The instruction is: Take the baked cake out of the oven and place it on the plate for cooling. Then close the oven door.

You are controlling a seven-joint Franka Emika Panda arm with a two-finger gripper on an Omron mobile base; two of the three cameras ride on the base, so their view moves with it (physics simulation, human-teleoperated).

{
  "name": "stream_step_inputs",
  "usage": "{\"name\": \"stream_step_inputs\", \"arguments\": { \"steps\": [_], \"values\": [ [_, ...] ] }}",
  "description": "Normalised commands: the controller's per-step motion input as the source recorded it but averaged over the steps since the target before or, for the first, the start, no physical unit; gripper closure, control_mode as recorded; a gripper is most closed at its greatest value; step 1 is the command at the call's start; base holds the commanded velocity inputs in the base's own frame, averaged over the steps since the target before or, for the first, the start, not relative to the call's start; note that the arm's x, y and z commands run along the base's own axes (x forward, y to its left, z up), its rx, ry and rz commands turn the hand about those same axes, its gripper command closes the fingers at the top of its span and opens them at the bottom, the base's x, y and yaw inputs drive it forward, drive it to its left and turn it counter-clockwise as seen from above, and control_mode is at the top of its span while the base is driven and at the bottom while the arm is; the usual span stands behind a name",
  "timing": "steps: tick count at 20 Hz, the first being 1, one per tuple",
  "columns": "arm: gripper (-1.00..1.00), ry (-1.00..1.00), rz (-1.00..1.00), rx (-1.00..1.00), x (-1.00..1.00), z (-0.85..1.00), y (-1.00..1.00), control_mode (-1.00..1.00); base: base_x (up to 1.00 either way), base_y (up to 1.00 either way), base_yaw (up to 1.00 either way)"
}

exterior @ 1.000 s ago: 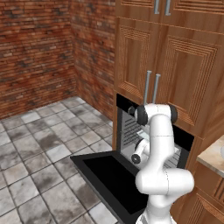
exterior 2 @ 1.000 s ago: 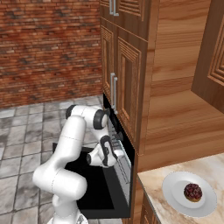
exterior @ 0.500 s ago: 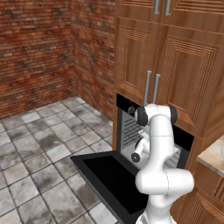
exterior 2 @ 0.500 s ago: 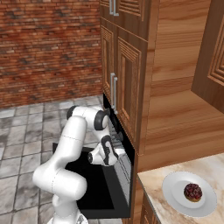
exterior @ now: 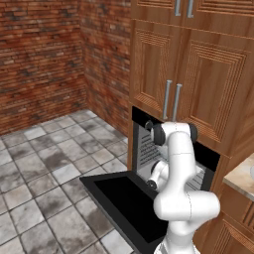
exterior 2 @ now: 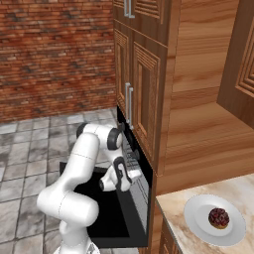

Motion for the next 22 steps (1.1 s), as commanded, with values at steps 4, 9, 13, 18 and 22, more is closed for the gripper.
{"name": "stream_step_inputs", "arguments": {
  "steps": [4, 9, 13, 18, 22],
  "values": [
    [-1.0, -0.11, 0.0, -0.1, 0.0, -0.1, 0.0, -1.0, 0.0, 0.0, 0.0],
    [-1.0, -0.02, 0.0, -0.08, 0.0, 0.0, 0.0, -1.0, 0.0, 0.0, 0.0],
    [-1.0, 0.0, 0.0, -0.07, 0.0, 0.04, 0.0, -1.0, 0.0, 0.0, 0.0],
    [-1.0, 0.0, 0.0, -0.08, -0.04, 0.34, 0.07, -1.0, 0.0, 0.0, 0.0],
    [-1.0, 0.04, 0.0, -0.06, -0.15, 0.65, 0.26, -1.0, 0.0, 0.0, 0.0]
  ]
}}
